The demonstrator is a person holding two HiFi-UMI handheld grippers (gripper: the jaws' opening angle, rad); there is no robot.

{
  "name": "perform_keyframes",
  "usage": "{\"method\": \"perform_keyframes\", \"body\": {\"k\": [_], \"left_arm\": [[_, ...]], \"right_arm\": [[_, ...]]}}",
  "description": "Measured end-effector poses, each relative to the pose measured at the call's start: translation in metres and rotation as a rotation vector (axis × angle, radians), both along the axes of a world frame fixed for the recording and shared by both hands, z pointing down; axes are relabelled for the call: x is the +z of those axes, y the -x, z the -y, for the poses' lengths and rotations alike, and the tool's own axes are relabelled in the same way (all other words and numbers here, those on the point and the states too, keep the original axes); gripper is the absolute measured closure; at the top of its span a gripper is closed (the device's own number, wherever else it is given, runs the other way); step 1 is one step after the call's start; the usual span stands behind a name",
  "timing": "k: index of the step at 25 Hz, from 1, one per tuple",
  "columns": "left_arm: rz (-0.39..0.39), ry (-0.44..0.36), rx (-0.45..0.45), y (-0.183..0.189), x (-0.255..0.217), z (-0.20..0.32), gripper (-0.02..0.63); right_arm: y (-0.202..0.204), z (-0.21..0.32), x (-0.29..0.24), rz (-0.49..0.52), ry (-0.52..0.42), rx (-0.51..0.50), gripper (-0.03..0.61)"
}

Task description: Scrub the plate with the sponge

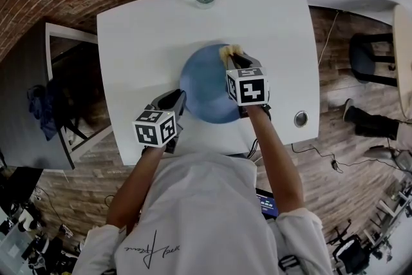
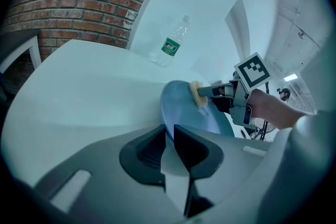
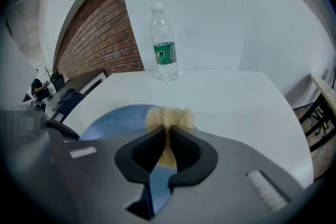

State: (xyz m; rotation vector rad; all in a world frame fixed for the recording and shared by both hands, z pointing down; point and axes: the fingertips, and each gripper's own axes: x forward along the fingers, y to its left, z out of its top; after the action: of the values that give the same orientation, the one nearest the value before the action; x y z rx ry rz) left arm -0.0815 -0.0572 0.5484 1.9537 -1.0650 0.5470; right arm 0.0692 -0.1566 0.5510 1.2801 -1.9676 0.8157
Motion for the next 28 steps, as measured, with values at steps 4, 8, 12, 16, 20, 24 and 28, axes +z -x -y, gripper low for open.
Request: {"method": "perform_keyframes", "body": {"k": [4, 8, 12, 16, 20, 24, 28], "left_arm": [[0.006, -0.004, 0.01, -0.001, -0.001, -0.002, 0.548], [0.009, -0.004, 0.015, -0.001, -0.001, -0.003, 0.547], [0.007, 0.001, 0.018, -0.002, 0.0, -0.005, 0.548], [0.009, 0.001, 0.019, -0.001, -0.001, -0.004, 0.548], [0.017, -0.002, 0.031, -0.002, 0.0, -0.006, 0.545], [0.014, 0.0, 0.026, -0.001, 0.0, -0.006, 0.546], [0.016, 0.003, 0.028, -0.002, 0.001, -0.005, 0.545]], "right_arm": [[0.002, 0.001, 0.0, -0.005, -0.005, -0.005, 0.549], [0.007, 0.002, 0.001, -0.014, -0.015, -0.021, 0.549], [0.011, 0.001, 0.001, -0.001, -0.012, -0.025, 0.548], [0.014, 0.003, 0.001, 0.003, -0.011, -0.033, 0.548], [0.016, 0.003, 0.002, 0.011, -0.009, -0.033, 0.548], [0.018, 0.004, 0.003, 0.013, -0.007, -0.033, 0.546], [0.019, 0.004, 0.003, 0.015, -0.007, -0.034, 0.546]]}}
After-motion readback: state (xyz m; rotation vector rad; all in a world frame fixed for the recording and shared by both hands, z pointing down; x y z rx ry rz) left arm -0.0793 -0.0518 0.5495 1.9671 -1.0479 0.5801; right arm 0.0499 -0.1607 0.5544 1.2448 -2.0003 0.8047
